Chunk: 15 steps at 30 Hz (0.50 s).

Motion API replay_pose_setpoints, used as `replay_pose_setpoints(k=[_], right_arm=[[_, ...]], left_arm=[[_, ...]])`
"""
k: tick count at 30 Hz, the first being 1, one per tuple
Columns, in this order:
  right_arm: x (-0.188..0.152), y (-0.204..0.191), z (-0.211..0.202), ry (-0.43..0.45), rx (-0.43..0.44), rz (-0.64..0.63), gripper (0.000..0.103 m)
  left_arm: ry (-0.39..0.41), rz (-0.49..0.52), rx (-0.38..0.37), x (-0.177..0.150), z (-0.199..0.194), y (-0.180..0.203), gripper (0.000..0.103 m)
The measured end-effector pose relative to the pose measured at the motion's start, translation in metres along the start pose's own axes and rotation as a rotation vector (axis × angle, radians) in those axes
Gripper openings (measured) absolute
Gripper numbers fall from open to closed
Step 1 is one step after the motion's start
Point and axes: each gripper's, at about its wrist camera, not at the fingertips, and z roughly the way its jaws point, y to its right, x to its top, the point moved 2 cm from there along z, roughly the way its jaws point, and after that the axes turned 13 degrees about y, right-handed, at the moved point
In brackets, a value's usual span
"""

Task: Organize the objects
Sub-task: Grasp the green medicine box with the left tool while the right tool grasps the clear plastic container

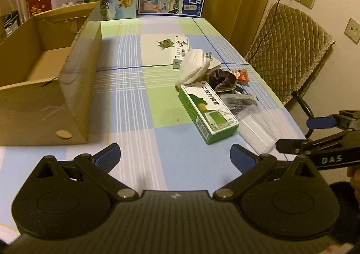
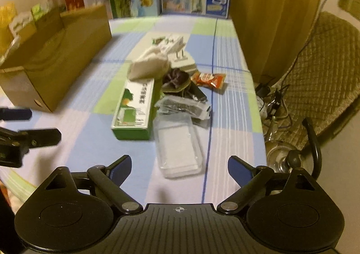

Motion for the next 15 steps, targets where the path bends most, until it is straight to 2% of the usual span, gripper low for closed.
replay_pose_setpoints(k=[4,5,6,7,8,11,15], right_arm=[[0.004,-0.005,0.030,-0.075,0.027,-0.070,0.090],[0.004,-0.006,0.037,-0.095,0.033,-0.085,0.086],[0.005,-0.007,0.044,-0.110,0.038,-0.093,0.080],[0.005,-0.007,0.050,-0.126,0.042,-0.096,0.064],[0.005,-0.008,0.054,-0.138,0.040,-0.101,0.053],[0.007,-0.014,0.061,-0.138,0.037,-0.130,0.053],[0.007,-0.027,0.064,-0.124,0.110,-0.110,0.052]], left_arm=[[-0.002,0.019,-0.004,0.000,0.015,-0.002,0.102],[-0.003,0.023,-0.005,-0.001,0.018,-0.003,0.102],[-0.005,0.022,-0.004,-0.001,0.021,-0.004,0.102],[-0.008,0.020,-0.004,-0.001,0.023,-0.006,0.102],[-0.010,0.019,-0.007,-0.002,0.025,-0.008,0.102],[-0.007,0.016,-0.008,-0.002,0.026,-0.012,0.102],[-0.002,0.016,-0.015,-0.003,0.029,-0.018,0.102]])
